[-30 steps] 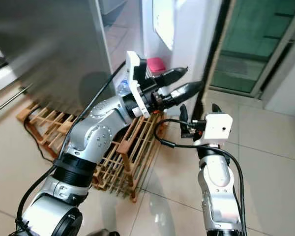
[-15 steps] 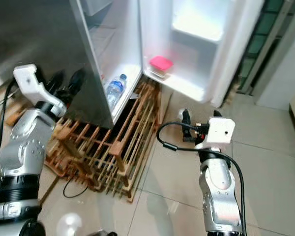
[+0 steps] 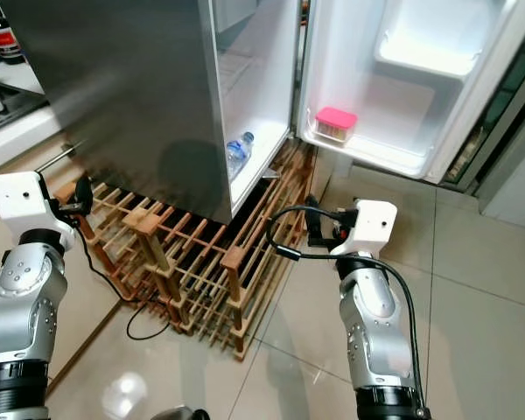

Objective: Restocking fridge

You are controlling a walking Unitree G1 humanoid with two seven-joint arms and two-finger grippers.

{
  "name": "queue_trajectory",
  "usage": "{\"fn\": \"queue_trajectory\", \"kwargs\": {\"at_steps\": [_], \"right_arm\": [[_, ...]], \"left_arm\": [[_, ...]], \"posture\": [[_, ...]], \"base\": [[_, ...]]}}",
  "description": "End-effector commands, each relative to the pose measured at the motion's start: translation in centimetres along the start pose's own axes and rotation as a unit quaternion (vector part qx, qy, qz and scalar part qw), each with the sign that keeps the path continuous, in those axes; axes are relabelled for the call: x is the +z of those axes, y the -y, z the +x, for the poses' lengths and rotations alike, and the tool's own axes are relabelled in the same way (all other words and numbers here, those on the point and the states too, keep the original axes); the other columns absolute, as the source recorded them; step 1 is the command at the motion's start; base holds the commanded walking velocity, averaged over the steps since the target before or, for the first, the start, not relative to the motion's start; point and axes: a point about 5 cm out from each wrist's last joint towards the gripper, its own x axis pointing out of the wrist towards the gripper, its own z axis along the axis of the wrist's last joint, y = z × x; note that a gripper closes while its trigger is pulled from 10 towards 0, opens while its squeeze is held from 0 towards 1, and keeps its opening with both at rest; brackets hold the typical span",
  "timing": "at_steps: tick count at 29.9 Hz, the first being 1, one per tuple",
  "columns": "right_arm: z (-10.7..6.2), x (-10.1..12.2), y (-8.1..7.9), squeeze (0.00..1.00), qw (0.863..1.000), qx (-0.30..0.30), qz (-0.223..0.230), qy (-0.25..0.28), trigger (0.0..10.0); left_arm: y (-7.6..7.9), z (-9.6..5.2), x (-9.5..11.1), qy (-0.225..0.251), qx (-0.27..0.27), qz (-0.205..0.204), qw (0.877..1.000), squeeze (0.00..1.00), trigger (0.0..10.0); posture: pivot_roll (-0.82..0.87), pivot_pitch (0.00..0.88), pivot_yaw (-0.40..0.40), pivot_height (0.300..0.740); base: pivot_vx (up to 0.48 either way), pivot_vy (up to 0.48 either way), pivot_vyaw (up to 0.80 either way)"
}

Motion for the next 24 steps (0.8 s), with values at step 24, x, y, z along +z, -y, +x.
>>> {"fn": "queue_trajectory", "kwargs": {"at_steps": [24], "right_arm": [[0.7,-0.3,-0.8,0.0,1.0,0.016,-0.021,-0.014,10.0]], "left_arm": [[3.2,0.9,0.4,0.002,-0.057,0.001,0.998,0.0,10.0]], "posture": [[-0.04,0.0,0.061,0.74]], "base": [[0.0,0.084,0.25]]}}
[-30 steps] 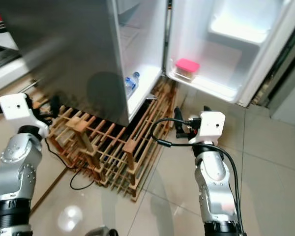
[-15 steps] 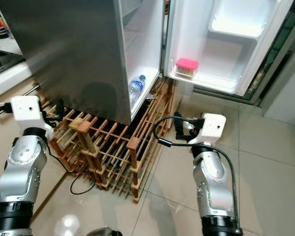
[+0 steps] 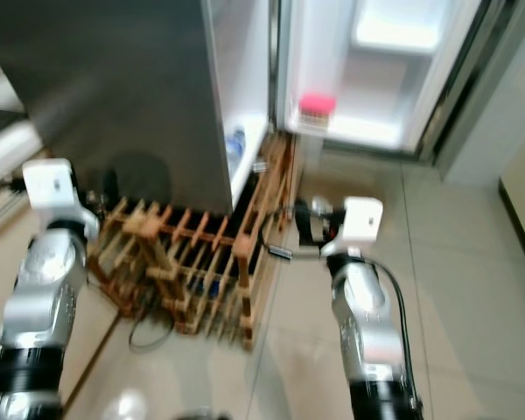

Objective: Restocking fridge

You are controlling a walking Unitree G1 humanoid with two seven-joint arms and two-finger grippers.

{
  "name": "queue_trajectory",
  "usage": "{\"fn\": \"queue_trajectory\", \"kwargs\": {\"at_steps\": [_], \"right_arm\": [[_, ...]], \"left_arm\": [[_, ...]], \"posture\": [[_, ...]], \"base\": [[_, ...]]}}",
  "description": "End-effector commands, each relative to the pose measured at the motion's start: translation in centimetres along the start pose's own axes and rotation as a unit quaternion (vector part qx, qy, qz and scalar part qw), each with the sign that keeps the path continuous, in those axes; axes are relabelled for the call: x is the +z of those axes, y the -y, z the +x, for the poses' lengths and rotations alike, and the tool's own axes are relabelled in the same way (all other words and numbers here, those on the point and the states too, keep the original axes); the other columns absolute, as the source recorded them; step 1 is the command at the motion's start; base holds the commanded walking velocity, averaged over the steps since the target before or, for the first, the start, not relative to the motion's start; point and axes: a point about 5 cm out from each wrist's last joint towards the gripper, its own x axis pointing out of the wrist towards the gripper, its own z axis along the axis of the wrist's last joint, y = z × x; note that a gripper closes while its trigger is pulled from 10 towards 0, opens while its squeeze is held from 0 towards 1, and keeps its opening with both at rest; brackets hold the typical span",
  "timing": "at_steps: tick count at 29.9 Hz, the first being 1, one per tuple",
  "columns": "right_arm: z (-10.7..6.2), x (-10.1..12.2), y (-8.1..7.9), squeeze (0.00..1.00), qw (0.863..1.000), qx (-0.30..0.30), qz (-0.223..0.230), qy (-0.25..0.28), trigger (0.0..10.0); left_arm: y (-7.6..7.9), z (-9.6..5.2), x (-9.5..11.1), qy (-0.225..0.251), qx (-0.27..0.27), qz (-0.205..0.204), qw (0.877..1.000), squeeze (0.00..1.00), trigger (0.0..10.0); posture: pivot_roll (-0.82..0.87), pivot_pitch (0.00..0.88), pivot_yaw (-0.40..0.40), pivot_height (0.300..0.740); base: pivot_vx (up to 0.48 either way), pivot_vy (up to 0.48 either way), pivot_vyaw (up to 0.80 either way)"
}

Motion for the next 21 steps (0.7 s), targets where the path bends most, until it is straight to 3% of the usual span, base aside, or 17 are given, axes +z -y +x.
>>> {"fn": "queue_trajectory", "kwargs": {"at_steps": [1,4,10,19,21], "right_arm": [[0.0,0.08,-0.19,0.0,1.0,0.002,0.0,0.003,10.0],[-0.01,-0.01,-0.3,0.0,1.0,0.004,0.001,0.002,10.0],[0.08,0.0,-0.37,0.0,1.0,0.007,0.003,0.002,10.0],[0.08,0.21,-0.12,0.0,1.0,0.004,0.0,0.007,10.0],[0.04,0.22,0.0,0.0,1.0,0.004,-0.001,0.007,10.0]], "left_arm": [[-0.43,-0.02,0.2,0.003,0.003,0.002,1.0,0.0,10.0],[-0.53,-0.03,0.2,0.004,0.004,0.004,1.0,0.0,10.0],[-0.02,-0.1,0.38,0.015,-0.006,0.008,1.0,0.0,10.0],[0.18,0.11,0.7,0.026,-0.007,0.017,1.0,0.0,10.0],[0.23,0.06,0.61,0.024,-0.004,0.017,1.0,0.0,10.0]], "posture": [[-0.04,0.0,0.061,0.74],[-0.04,0.0,0.059,0.74],[-0.03,0.0,0.053,0.74],[-0.04,0.0,0.048,0.74],[-0.03,0.0,0.047,0.74]], "base": [[0.0,0.0,0.48],[0.0,0.092,0.48],[0.0,0.467,0.46],[0.0,0.0,0.44],[0.0,-0.472,0.42]]}}
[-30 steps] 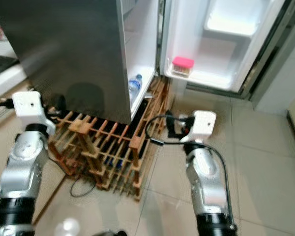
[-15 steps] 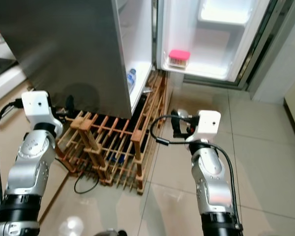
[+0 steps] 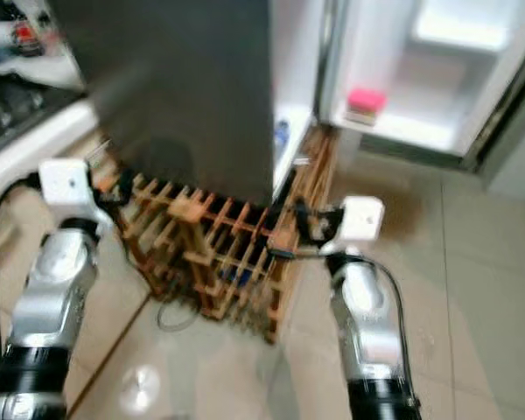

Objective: Restocking fridge

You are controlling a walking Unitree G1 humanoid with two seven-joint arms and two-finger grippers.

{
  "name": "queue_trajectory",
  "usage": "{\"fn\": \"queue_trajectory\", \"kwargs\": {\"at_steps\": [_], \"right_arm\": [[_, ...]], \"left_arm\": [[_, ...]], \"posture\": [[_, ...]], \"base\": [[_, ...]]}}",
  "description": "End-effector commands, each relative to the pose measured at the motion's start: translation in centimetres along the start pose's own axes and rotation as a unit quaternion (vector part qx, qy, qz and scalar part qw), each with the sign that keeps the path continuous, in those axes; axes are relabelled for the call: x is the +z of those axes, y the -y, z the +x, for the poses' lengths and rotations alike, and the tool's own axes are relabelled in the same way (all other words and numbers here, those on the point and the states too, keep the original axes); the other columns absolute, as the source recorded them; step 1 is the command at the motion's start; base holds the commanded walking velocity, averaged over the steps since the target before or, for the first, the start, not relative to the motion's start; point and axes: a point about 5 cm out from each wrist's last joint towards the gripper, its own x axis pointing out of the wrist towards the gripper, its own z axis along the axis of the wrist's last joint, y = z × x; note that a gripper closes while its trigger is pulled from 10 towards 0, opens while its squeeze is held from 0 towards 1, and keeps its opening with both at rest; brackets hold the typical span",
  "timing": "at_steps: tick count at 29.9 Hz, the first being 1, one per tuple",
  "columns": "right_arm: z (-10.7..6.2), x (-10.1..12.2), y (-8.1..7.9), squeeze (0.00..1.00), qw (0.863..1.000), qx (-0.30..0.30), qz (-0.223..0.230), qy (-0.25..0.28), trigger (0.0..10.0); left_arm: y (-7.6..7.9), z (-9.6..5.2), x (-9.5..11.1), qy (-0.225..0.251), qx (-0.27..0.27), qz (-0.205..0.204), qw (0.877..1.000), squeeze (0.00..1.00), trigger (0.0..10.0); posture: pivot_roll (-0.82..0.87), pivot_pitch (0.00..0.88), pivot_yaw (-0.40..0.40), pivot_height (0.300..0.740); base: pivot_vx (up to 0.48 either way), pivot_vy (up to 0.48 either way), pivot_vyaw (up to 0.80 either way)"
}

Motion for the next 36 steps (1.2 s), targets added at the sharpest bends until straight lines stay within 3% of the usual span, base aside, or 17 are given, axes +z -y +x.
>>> {"fn": "queue_trajectory", "kwargs": {"at_steps": [1,8,13,17,22,36], "right_arm": [[-0.1,0.2,0.6,0.0,1.0,-0.01,-0.002,0.005,10.0],[0.5,0.7,0.4,0.0,1.0,-0.004,-0.007,0.011,10.0],[0.7,1.0,0.6,0.0,1.0,0.005,-0.016,0.01,10.0],[0.8,1.2,0.6,0.0,1.0,0.011,-0.021,0.01,10.0],[0.7,1.3,0.7,0.0,1.0,0.015,-0.025,0.007,10.0],[0.7,0.8,0.3,0.0,1.0,0.016,-0.02,0.004,10.0]], "left_arm": [[0.3,0.0,0.2,0.004,0.002,0.0,1.0,0.0,10.0],[-0.2,-0.5,0.0,-0.005,0.047,0.008,0.999,0.0,10.0],[-0.6,-0.4,-0.5,-0.018,0.079,0.018,0.997,0.0,10.0],[0.2,-0.2,-0.6,-0.016,0.063,0.01,0.998,0.0,10.0],[1.3,-0.3,0.5,0.023,0.033,-0.013,0.999,0.0,10.0],[1.5,-0.2,0.4,0.017,0.025,0.001,1.0,0.0,10.0]], "posture": [[-0.03,0.0,0.047,0.74],[-0.03,0.0,0.036,0.74],[-0.02,0.0,0.004,0.74],[-0.04,0.0,-0.005,0.74],[-0.04,0.0,-0.014,0.74],[-0.04,0.0,0.021,0.74]], "base": [[0.0,-0.472,0.42],[0.0,-0.406,0.42],[0.0,0.0,0.42],[0.0,0.0,0.42],[0.126,0.0,0.41],[0.412,0.151,0.41]]}}
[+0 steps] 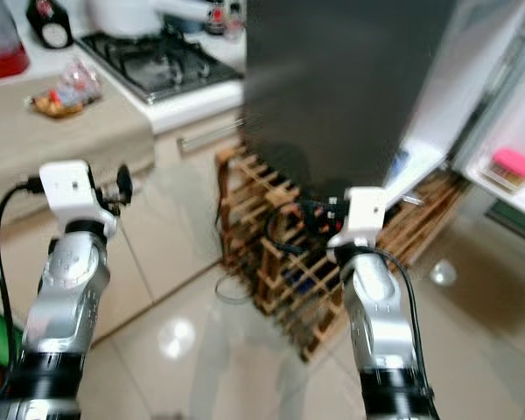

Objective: Restocking fridge

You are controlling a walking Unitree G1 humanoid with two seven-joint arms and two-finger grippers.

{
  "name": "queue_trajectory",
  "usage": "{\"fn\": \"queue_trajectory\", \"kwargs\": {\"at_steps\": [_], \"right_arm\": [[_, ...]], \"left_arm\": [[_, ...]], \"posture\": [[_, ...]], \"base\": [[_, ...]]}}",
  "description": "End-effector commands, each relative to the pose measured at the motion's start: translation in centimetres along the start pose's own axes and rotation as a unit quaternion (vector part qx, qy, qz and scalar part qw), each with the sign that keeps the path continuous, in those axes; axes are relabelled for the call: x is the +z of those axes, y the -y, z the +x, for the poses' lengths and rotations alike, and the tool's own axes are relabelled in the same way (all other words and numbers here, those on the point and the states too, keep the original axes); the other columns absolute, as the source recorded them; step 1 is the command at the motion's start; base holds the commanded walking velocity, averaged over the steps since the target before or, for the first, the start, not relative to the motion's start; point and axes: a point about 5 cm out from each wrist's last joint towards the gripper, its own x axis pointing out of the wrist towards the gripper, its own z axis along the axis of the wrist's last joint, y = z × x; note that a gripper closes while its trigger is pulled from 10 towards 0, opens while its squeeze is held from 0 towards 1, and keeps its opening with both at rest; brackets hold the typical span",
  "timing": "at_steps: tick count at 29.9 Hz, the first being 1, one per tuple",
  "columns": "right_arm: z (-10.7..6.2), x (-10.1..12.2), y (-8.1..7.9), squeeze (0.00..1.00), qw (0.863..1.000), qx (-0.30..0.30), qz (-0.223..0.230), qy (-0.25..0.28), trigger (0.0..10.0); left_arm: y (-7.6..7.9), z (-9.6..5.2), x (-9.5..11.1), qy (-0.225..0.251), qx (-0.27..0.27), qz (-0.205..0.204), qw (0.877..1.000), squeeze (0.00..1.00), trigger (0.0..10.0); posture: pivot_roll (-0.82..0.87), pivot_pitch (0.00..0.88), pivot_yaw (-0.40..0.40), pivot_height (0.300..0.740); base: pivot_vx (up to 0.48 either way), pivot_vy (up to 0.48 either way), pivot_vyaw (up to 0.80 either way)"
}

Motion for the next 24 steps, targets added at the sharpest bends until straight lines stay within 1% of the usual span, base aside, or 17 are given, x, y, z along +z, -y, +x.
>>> {"fn": "queue_trajectory", "kwargs": {"at_steps": [1,2,5,6,8,9,11,13,17,18,20,22,24], "right_arm": [[-0.4,-0.1,0.6,0.0,1.0,-0.014,-0.004,0.0,10.0],[-0.4,-0.1,0.6,0.0,1.0,-0.016,-0.004,0.001,10.0],[-0.4,0.1,0.6,0.0,1.0,-0.02,-0.002,0.006,10.0],[-0.4,0.1,0.6,0.0,1.0,-0.022,-0.001,0.009,10.0],[-0.4,0.2,0.6,0.0,1.0,-0.023,0.0,0.01,10.0],[-0.3,0.1,0.4,0.0,1.0,-0.023,0.001,0.011,10.0],[-0.3,0.0,0.3,0.0,1.0,-0.021,0.001,0.009,10.0],[-0.2,-0.1,0.2,0.0,1.0,-0.019,0.001,0.007,10.0],[-0.1,-0.1,0.4,0.0,1.0,-0.018,0.0,0.007,10.0],[0.1,-0.1,0.4,0.0,1.0,-0.016,0.0,0.007,10.0],[0.2,0.0,0.3,0.0,1.0,-0.014,-0.001,0.008,10.0],[0.4,0.2,0.0,0.0,1.0,-0.008,-0.003,0.013,10.0],[0.6,0.5,-0.2,0.0,1.0,0.004,-0.013,0.021,10.0]], "left_arm": [[0.9,0.3,0.6,0.009,-0.017,0.006,1.0,0.0,10.0],[0.9,0.4,0.6,0.007,-0.017,0.006,1.0,0.0,10.0],[1.1,0.6,0.5,0.0,-0.015,-0.009,1.0,0.0,10.0],[1.2,0.7,0.7,0.004,-0.019,-0.024,1.0,0.0,10.0],[1.3,0.7,0.8,0.007,-0.024,-0.026,0.999,0.0,10.0],[1.5,0.8,1.0,0.015,-0.034,-0.017,0.999,0.0,10.0],[1.6,0.8,1.1,0.016,-0.034,-0.014,0.999,0.0,10.0],[1.7,0.8,1.0,0.014,-0.027,-0.028,0.999,0.0,10.0],[1.9,0.8,1.2,0.024,-0.03,-0.023,0.999,0.0,10.0],[1.7,1.0,1.2,0.021,-0.016,-0.02,0.999,0.0,10.0],[1.6,1.0,1.3,0.022,-0.017,-0.024,0.999,0.0,10.0],[1.7,1.0,1.3,0.025,-0.026,-0.003,0.999,0.0,10.0],[1.7,0.9,1.3,0.029,-0.029,0.015,0.999,0.0,10.0]], "posture": [[-0.04,0.0,0.026,0.74],[-0.04,0.0,0.028,0.74],[-0.04,0.0,0.037,0.74],[-0.05,0.0,0.04,0.74],[-0.05,0.0,0.039,0.74],[-0.04,0.0,0.036,0.74],[-0.05,0.0,0.034,0.74],[-0.05,0.0,0.033,0.74],[-0.04,0.0,0.027,0.74],[-0.04,0.0,0.027,0.74],[-0.04,0.0,0.029,0.74],[-0.04,0.0,0.03,0.74],[-0.04,0.0,0.034,0.74]], "base": [[0.48,0.0,0.41],[0.48,0.0,0.41],[0.368,0.0,0.41],[0.0,0.0,0.41],[0.0,0.0,0.41],[0.0,0.0,0.41],[0.0,0.0,0.41],[0.0,0.0,0.41],[0.0,0.0,0.41],[0.0,0.0,0.41],[0.0,0.0,0.4],[0.0,0.0,0.4],[0.0,-0.296,0.4]]}}
